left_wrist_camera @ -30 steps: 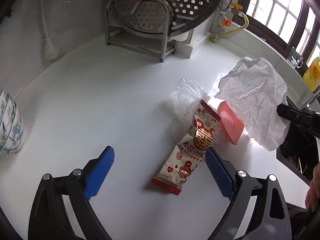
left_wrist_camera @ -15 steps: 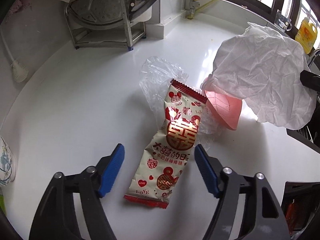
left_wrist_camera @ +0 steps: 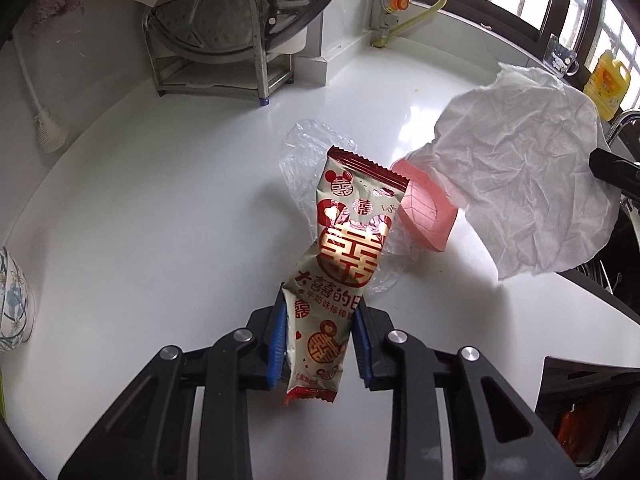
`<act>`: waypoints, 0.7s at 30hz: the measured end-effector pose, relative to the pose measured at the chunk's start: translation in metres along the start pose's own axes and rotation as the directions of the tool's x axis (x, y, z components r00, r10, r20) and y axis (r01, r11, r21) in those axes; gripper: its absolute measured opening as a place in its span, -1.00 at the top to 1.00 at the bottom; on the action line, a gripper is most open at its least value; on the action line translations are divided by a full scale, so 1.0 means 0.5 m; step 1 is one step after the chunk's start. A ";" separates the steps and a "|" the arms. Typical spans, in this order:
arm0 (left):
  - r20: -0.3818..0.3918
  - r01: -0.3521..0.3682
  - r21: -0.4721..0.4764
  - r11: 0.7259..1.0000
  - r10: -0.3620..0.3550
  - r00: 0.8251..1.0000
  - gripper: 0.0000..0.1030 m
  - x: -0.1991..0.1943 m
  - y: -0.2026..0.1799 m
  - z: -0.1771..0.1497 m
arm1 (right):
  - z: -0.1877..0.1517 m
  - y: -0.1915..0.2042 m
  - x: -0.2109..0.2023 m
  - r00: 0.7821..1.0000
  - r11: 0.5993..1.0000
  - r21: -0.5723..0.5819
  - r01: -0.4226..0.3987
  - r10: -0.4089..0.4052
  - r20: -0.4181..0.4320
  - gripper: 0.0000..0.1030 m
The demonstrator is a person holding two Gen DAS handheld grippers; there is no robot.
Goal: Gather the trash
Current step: 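Carry the snack wrapper and white napkin down over the bin with both grippers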
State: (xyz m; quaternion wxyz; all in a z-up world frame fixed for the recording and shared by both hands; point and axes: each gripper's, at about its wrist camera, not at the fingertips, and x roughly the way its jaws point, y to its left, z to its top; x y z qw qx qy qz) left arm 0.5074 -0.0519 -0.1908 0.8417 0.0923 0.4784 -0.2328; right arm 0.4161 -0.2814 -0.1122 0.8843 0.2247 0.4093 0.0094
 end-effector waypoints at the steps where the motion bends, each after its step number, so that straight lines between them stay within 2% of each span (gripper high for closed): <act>1: 0.011 0.002 -0.011 1.000 -0.002 1.000 0.46 -0.012 0.004 -0.001 | -0.001 0.000 -0.008 1.000 1.000 0.000 -0.002 0.002 0.005 0.91; 6: 0.058 -0.006 -0.033 0.999 0.008 0.998 0.46 -0.076 0.012 -0.017 | -0.013 -0.003 -0.052 1.000 1.000 0.000 -0.007 0.007 0.027 0.91; 13: 0.052 0.006 -0.081 0.997 -0.002 0.999 0.46 -0.143 0.002 -0.065 | -0.054 -0.022 -0.129 0.999 1.000 0.008 -0.015 0.014 0.030 0.91; 21: 0.080 0.038 -0.101 0.994 -0.030 0.996 0.46 -0.214 -0.092 -0.129 | -0.137 -0.073 -0.226 1.000 1.000 -0.005 -0.017 0.017 -0.007 0.91</act>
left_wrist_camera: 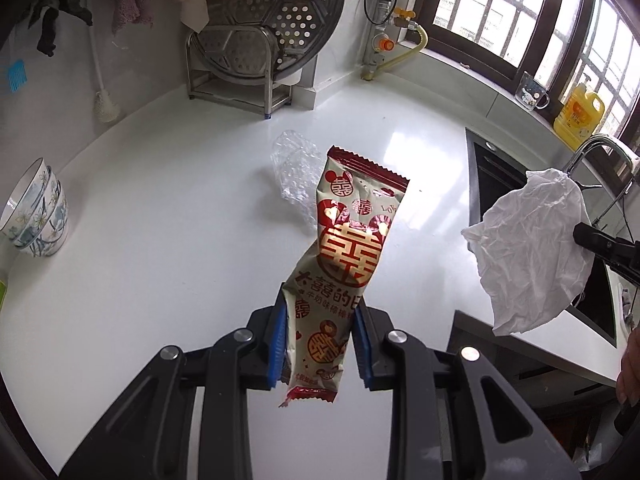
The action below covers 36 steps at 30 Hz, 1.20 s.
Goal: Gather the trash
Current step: 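Carry the snack wrapper and white napkin down over the bin with both grippers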
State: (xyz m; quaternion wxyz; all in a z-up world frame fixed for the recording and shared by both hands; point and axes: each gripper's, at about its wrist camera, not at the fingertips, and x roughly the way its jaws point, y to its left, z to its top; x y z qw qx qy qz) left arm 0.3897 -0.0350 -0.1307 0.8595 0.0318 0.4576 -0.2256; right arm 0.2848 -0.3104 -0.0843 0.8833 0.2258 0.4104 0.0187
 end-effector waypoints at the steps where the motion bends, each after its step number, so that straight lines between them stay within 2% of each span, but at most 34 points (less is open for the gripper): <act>1: 0.000 0.003 -0.005 1.000 -0.003 1.000 0.46 -0.006 -0.017 -0.010 | -0.012 -0.009 -0.013 1.000 1.000 0.001 -0.001 0.001 -0.004 0.91; 7: 0.003 0.025 -0.021 0.999 -0.025 1.000 0.45 -0.034 -0.136 -0.083 | -0.094 -0.083 -0.095 0.999 1.000 -0.008 -0.027 0.027 -0.019 0.91; 12: 0.013 0.010 -0.025 1.000 -0.010 1.000 0.45 -0.067 -0.242 -0.173 | -0.172 -0.145 -0.167 0.995 0.995 -0.027 -0.095 0.095 -0.018 0.91; 15: -0.008 0.027 -0.056 0.998 -0.028 1.000 0.45 -0.078 -0.296 -0.239 | -0.228 -0.178 -0.197 0.990 0.990 -0.038 -0.139 0.138 -0.041 0.91; 21: -0.096 0.018 -0.061 0.998 -0.024 0.995 0.45 -0.061 -0.376 -0.378 | -0.345 -0.239 -0.204 0.981 0.988 -0.057 -0.140 0.131 -0.140 0.91; 24: -0.129 -0.008 -0.059 0.998 0.001 0.992 0.44 -0.037 -0.388 -0.434 | -0.397 -0.259 -0.179 0.976 0.990 -0.076 -0.122 0.106 -0.189 0.91; 28: -0.197 -0.027 -0.093 0.995 0.008 0.980 0.44 0.039 -0.374 -0.500 | -0.475 -0.297 -0.108 0.962 0.994 -0.056 -0.098 0.080 -0.262 0.91; 36: -0.281 -0.005 -0.050 0.999 -0.009 0.960 0.43 0.265 -0.319 -0.649 | -0.641 -0.384 0.128 0.934 0.998 0.023 -0.059 0.063 -0.352 0.91</act>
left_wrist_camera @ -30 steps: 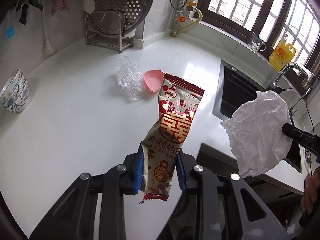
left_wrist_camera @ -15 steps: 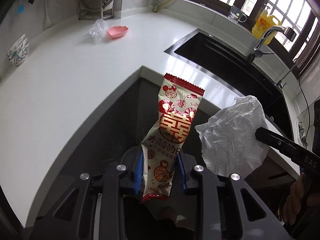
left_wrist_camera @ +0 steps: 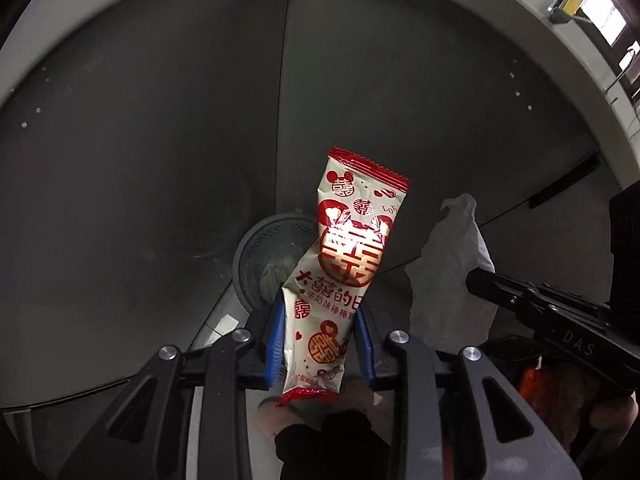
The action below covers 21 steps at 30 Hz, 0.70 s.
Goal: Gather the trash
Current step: 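Carry the snack wrapper and white napkin down over the bin with both grippers, then open both grippers to drop the snack wrapper and napkin into the bin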
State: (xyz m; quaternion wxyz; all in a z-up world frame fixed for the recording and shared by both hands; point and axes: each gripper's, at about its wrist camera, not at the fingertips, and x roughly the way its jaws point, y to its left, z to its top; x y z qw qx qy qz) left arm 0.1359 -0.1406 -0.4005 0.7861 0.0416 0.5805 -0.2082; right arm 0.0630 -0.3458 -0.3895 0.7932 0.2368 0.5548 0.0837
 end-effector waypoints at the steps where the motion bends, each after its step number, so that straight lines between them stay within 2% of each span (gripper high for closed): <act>1: -0.015 0.000 0.000 1.000 0.000 1.000 0.43 0.038 0.011 -0.010 | -0.005 -0.012 0.036 1.000 1.000 0.002 0.008 -0.008 -0.014 0.91; 7: -0.083 -0.023 -0.021 1.000 0.021 0.996 0.43 0.241 0.075 -0.042 | -0.026 -0.092 0.245 0.996 1.000 0.020 0.022 -0.020 -0.085 0.91; 12: -0.112 -0.028 -0.035 0.999 0.024 0.993 0.40 0.371 0.116 -0.051 | -0.017 -0.142 0.377 0.995 0.999 0.036 0.035 -0.032 -0.096 0.91; 16: -0.112 -0.022 -0.052 0.998 0.016 0.994 0.35 0.436 0.131 -0.059 | -0.011 -0.172 0.455 0.995 0.997 0.060 0.041 -0.035 -0.093 0.91; 21: -0.108 -0.031 -0.044 0.999 0.026 0.994 0.32 0.492 0.144 -0.039 | 0.003 -0.179 0.548 0.989 0.995 0.061 0.084 -0.076 -0.126 0.91</act>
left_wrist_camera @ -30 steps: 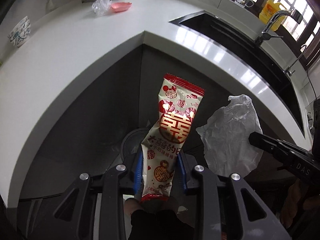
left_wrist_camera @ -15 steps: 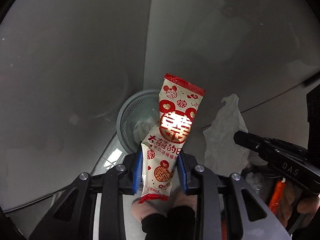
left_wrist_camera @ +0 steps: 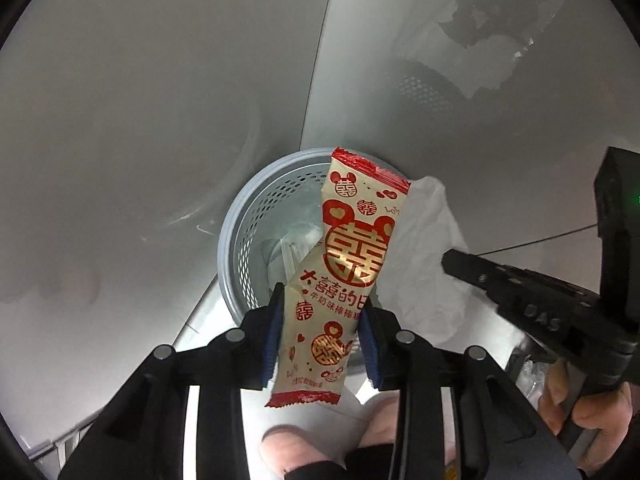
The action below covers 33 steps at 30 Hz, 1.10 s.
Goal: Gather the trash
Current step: 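Open both grippers to drop the snack wrapper and napkin into the bin, then raise both open tools back toward the clear bag and pink lid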
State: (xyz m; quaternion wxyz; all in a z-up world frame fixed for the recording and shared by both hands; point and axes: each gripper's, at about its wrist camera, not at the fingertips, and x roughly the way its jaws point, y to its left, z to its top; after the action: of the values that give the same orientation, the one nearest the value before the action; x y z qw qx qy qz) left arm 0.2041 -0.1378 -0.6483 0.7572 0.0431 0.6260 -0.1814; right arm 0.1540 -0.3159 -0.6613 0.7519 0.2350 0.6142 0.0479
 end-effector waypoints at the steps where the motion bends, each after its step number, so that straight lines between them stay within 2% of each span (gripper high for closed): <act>1: -0.003 -0.004 0.001 1.000 0.004 1.000 0.31 0.010 -0.009 0.000 | -0.002 -0.006 0.010 1.000 1.000 0.002 0.004 -0.004 -0.005 0.91; 5: -0.006 -0.007 -0.005 1.000 0.007 1.000 0.22 0.024 0.003 0.005 | 0.008 -0.017 0.040 0.999 1.000 0.023 0.013 -0.012 -0.035 0.90; 6: -0.002 -0.009 -0.006 1.000 0.009 1.000 0.14 0.024 0.005 0.007 | 0.015 -0.017 0.042 0.999 1.000 0.027 0.011 -0.011 -0.036 0.90; 7: 0.002 -0.011 -0.009 1.000 0.011 1.000 0.04 0.023 0.007 0.009 | 0.015 -0.016 0.042 0.999 1.000 0.025 0.015 -0.014 -0.033 0.87; 10: 0.011 -0.016 -0.015 1.000 0.016 1.000 -0.07 0.016 0.011 0.013 | 0.017 -0.014 0.046 0.999 0.999 0.023 0.025 -0.024 -0.033 0.71; 22: 0.005 -0.039 -0.027 0.999 0.039 0.999 -0.12 -0.057 0.004 0.015 | -0.018 -0.011 -0.002 0.999 0.999 0.043 0.021 -0.019 -0.051 0.70; 27: 0.010 -0.037 -0.028 0.999 0.037 0.999 -0.12 -0.138 0.002 -0.006 | -0.069 0.005 -0.068 0.996 0.998 0.059 0.006 -0.001 -0.089 0.70; 31: 0.014 -0.037 -0.028 0.999 0.037 0.999 -0.13 -0.255 -0.023 -0.023 | -0.124 0.042 -0.176 0.992 1.000 0.026 0.015 -0.012 -0.123 0.69; 33: 0.015 -0.040 -0.033 0.999 0.040 0.999 -0.21 -0.320 -0.041 -0.027 | -0.145 0.062 -0.246 0.991 1.000 -0.004 0.027 -0.027 -0.133 0.62</act>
State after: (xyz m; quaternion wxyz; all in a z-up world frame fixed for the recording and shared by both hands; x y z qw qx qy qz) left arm 0.1610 -0.1175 -0.4937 0.7661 0.0418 0.6221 -0.1561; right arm 0.0626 -0.3116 -0.5475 0.7102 0.2223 0.6658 0.0539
